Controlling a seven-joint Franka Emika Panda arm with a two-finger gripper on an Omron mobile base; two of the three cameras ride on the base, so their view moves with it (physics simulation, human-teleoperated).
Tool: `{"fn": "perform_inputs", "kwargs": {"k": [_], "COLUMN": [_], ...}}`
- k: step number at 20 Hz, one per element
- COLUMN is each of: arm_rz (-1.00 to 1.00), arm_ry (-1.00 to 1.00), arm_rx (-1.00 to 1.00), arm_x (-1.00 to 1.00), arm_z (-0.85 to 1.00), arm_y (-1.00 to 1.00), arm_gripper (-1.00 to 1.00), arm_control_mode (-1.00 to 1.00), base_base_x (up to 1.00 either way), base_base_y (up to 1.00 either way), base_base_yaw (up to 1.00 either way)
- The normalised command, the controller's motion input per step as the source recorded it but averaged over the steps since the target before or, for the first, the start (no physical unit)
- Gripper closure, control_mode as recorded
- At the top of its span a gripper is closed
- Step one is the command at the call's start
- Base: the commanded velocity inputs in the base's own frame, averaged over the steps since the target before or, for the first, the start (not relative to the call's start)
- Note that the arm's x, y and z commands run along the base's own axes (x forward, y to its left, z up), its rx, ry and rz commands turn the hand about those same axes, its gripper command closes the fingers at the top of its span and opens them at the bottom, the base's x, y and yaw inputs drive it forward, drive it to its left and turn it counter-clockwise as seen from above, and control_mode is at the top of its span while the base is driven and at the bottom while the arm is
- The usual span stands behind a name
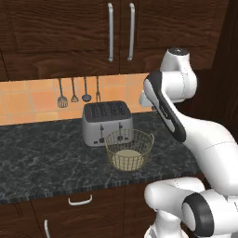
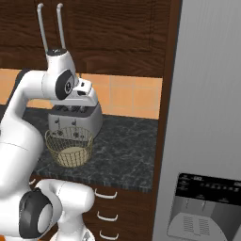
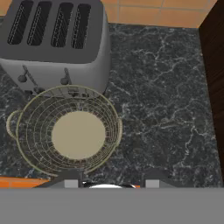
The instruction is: Open the cabinet, pick up the bread from the cabinet and place it in the basket. Then move the basket to the dining counter.
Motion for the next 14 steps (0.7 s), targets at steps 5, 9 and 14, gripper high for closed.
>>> {"fn": "perform_inputs", "kwargs": {"k": [5,9,14], "arm_rz": [0.01,-0.02,-0.06], "arm_ry": [-0.22,-0.65,-0.61], "arm_rx": [0.00,0.03,0.12], "arm_x": [-0.49,-0.20,0.00], "arm_z": [0.03,0.70,1.00], "arm_y": [0.02,0.49,0.53], "arm_gripper": [-1.00,-1.00,-1.00], "arm_control_mode": [-1.00,-1.00,-1.00], "base_base_x": [0.00,0.00,0.00], "base_base_y": [0.00,0.00,0.00], "base_base_yaw": [0.00,0.00,0.00]}}
